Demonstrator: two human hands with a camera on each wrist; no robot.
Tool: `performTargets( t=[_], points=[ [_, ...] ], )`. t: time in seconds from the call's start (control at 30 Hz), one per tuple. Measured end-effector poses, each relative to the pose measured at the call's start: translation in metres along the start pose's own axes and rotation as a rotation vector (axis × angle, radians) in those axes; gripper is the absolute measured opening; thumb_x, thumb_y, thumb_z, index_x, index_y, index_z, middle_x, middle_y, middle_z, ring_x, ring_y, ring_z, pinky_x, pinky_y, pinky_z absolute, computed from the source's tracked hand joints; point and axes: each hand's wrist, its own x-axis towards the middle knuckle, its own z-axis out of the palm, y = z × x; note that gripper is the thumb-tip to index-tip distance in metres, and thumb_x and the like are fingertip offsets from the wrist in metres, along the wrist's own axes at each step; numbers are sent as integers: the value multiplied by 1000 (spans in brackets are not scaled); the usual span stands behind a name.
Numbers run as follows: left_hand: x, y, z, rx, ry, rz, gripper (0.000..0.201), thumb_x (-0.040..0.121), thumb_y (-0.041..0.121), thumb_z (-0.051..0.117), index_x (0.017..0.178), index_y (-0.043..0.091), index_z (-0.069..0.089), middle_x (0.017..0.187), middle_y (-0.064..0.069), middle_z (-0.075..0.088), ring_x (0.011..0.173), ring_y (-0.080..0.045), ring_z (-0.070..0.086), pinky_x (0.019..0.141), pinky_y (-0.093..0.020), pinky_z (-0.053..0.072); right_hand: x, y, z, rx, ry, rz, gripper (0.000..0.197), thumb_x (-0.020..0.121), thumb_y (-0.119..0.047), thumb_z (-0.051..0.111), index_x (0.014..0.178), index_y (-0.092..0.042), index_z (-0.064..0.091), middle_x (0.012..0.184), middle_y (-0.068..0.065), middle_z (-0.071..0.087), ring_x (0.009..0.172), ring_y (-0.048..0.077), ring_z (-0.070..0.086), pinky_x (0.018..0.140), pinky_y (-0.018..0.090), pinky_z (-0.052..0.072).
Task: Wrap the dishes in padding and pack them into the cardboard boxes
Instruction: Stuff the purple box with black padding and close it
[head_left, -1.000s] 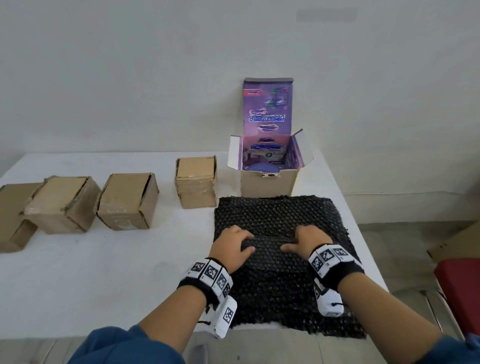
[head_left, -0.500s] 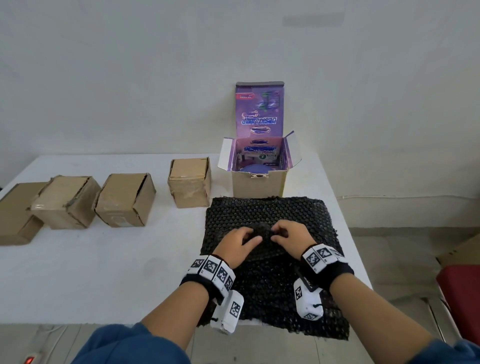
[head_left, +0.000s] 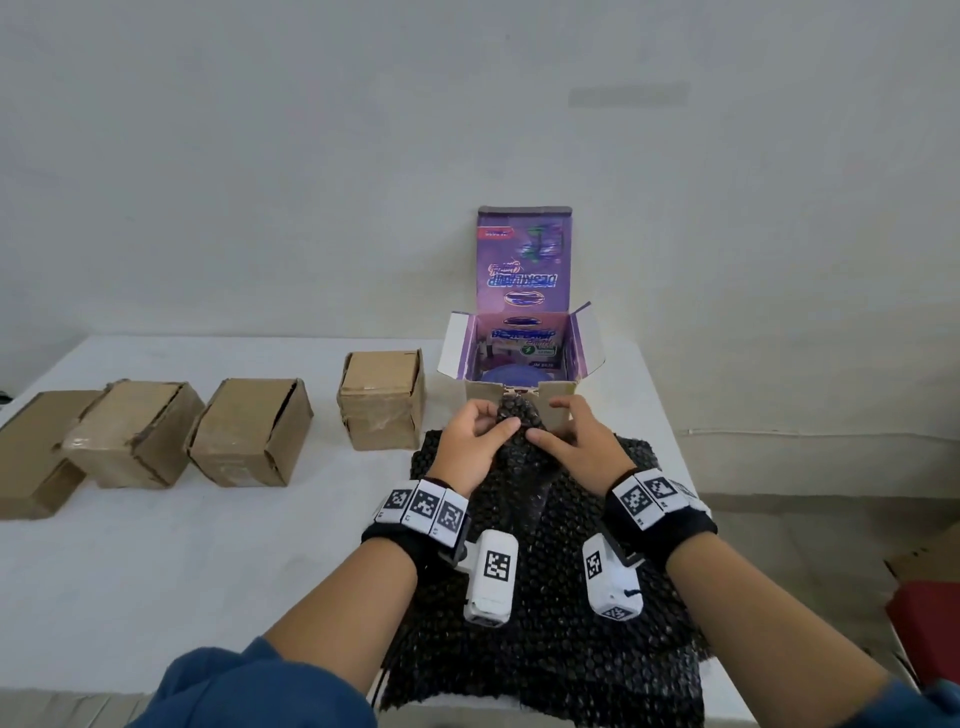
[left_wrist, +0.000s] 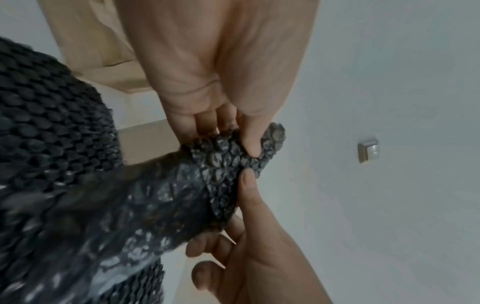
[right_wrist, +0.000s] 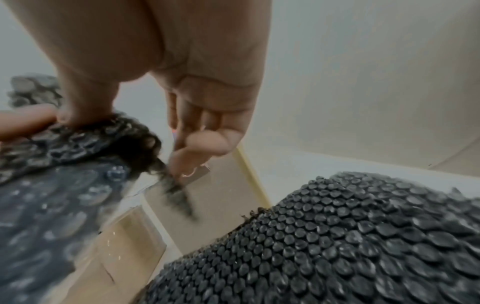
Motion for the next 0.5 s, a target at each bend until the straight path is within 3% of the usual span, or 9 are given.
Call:
performTargets(
  t=[0.07,0.1,0.17,0.23,0.3,0.37,0.43,0.5],
  points=[
    [12,8,-5,33,-9,30,44,65,44,73,96,17,56,102,-20,68,100,-35,64,94,-50,49,12,-5,-2,115,-50,9,47,87,-34,64,123,-25,36,88,14,65,65,24,63,55,28,51],
    [18,11,-6,60,-15,44,35,73,36,73,97,17,56,101,-18,69,98,-33,64,94,-49,49,18,-8,-3,174,-56,-3,43,88,-28,64,119,-28,35,86,17,65,63,25,64,52,31,53],
    [33,15,-9,119,-14,74,15,84,21,68,92,20,56,96,-8,68,94,-24,64,92,-43,50,32,-13,-4,258,-27,-50,37,89,-17,62,109,-35,37,87,22,66,72,32,67,58,42,58],
    [46,20,-12,183,-29,121,11,87,18,65,91,23,56,95,3,63,93,-13,59,86,-28,48,47,-18,-6,239,39,-114,37,89,-13,61,99,-42,41,86,22,66,78,36,65,68,49,58],
    [58,27,-16,230,-103,130,16,87,23,65,101,21,56,102,6,61,99,-7,57,84,-17,43,63,-22,-9,180,106,-165,34,88,-8,60,94,-40,49,86,11,66,83,27,65,77,43,56],
    [70,33,-22,219,-170,100,28,84,24,69,109,22,56,108,5,61,103,-5,57,88,-18,45,80,-26,-12,195,146,-186,29,87,-3,60,92,-31,56,92,-1,66,89,18,64,86,39,53],
    [83,38,-27,200,-189,86,38,79,17,74,111,22,56,106,5,62,99,-7,59,88,-20,48,94,-29,-13,238,132,-173,24,86,-2,62,94,-24,62,97,2,66,93,18,64,92,41,52],
    [98,40,-30,210,-177,109,44,76,9,76,114,17,57,101,8,62,91,-5,60,81,-14,50,105,-30,-13,266,115,-167,26,80,-7,71,98,-24,64,107,7,64,101,19,63,95,39,51]
  ],
)
